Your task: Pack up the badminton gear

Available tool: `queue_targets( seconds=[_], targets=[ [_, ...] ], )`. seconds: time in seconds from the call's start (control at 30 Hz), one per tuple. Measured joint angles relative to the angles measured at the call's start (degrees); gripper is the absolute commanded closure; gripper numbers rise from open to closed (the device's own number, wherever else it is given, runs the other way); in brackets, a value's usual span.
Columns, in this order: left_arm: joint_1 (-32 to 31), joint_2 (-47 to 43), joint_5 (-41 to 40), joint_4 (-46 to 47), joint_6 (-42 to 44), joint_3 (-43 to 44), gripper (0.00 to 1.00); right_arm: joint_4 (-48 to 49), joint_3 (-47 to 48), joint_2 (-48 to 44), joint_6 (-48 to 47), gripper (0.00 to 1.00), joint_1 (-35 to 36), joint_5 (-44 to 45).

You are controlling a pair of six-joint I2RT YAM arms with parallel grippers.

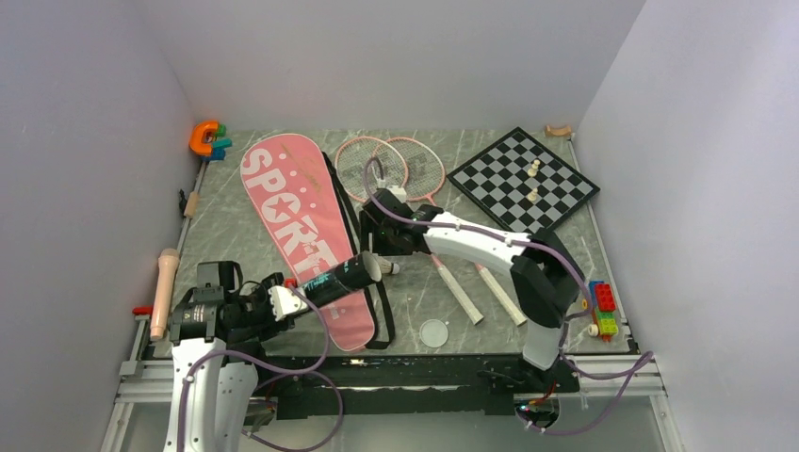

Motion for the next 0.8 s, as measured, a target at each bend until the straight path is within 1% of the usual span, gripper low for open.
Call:
queue_targets(
  seconds=[0.13, 0.23, 0.33, 0.4, 0.6, 0.7, 0.8],
  targets=[
    [0.0, -0.4, 0.0, -1.4, 1.1, 0.0, 1.0, -0.6, 3.0, 4.4, -0.3, 0.31, 0.6, 0.7],
    [0.0, -0.6, 0.0, -2.0, 1.7, 0.0, 1.0, -2.8, 6.1, 8.4, -1.0, 0.39, 1.1, 2.0],
    [0.0, -0.6, 0.0, -2.5, 2.1, 0.0, 1.0, -4.9, 8.4, 11.0, -1.7, 0.44, 1.6, 3.9],
    [0.0, -0.6, 0.0, -2.7, 2.4, 0.0, 1.0, -6.6, 9.4, 11.6, -2.2, 0.5, 2.1, 5.5],
    [0.0, -0.5, 0.1, -2.8, 2.7, 0.0, 1.0, -9.9, 11.7, 11.6, -3.7, 0.62, 3.4, 9.6],
    [0.0, -0.5, 0.2, -2.7, 2.7, 0.0, 1.0, -10.9, 11.8, 11.6, -4.5, 0.72, 3.7, 11.0],
    [0.0, -0.5, 0.3, -2.7, 2.7, 0.0, 1.0, -12.2, 11.8, 11.6, -5.2, 0.88, 3.7, 12.2]
  ],
)
